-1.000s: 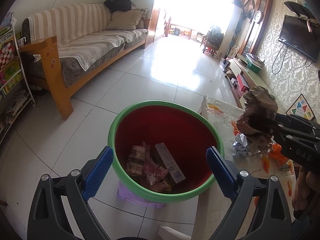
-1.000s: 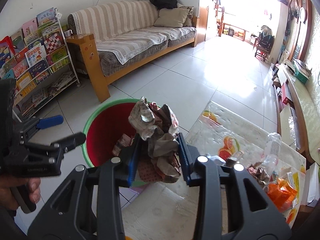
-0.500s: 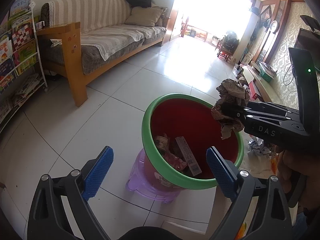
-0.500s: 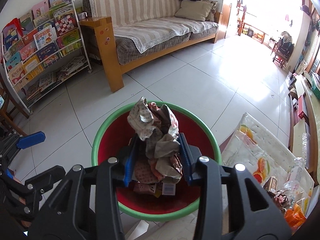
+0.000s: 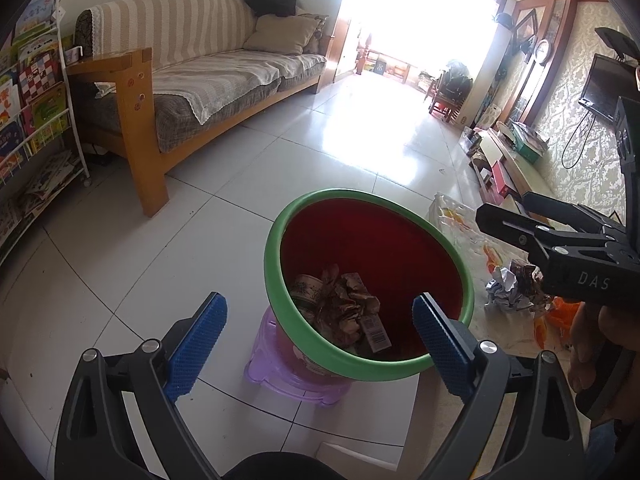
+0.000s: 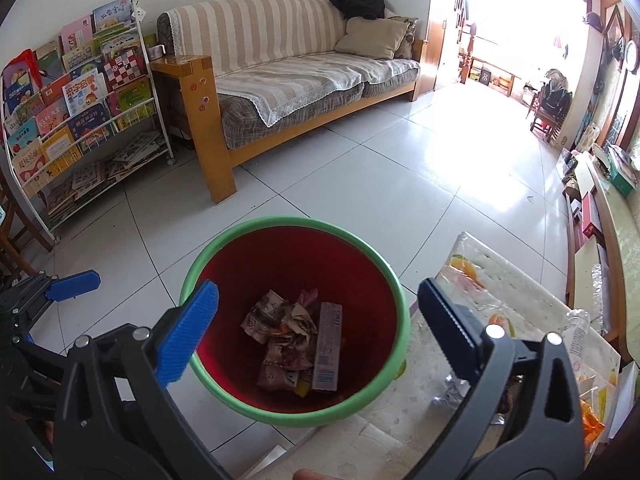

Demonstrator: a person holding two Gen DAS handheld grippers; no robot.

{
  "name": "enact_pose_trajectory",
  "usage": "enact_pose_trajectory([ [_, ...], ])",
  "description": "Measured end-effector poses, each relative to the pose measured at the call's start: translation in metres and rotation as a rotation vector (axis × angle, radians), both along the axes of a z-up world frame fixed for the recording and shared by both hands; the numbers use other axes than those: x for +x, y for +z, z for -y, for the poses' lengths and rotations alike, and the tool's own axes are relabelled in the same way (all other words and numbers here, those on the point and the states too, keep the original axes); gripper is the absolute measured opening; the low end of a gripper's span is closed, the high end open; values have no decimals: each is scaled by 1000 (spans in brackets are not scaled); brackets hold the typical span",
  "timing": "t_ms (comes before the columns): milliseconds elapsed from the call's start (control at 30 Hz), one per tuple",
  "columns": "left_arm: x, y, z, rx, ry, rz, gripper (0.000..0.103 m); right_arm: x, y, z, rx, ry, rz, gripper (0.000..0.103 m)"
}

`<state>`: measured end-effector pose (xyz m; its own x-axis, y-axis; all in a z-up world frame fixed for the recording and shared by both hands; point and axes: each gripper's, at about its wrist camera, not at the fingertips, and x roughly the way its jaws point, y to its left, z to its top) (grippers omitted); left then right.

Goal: Collect trash
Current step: 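Move both open tools back over the table toward the remaining trash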

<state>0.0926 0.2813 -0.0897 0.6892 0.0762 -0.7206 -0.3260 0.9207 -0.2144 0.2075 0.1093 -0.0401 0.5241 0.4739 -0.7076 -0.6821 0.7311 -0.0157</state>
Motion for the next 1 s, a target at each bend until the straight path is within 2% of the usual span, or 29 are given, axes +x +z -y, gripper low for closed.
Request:
enact_pose_trajectory([
  [167,4,5,21,15,-33,3,94,-8,9,41,16,-52,13,98],
  [367,15,8,62,37,-103,-8,95,-22,4,106,23,-132,-6,98],
  [767,38,2,161,44,-273,-47,95,-55,-30,252,25,-346,-82,98],
  [1000,51,-10,214,53,-377,-85,95,-77,-50,313,47,-443,-123,98],
])
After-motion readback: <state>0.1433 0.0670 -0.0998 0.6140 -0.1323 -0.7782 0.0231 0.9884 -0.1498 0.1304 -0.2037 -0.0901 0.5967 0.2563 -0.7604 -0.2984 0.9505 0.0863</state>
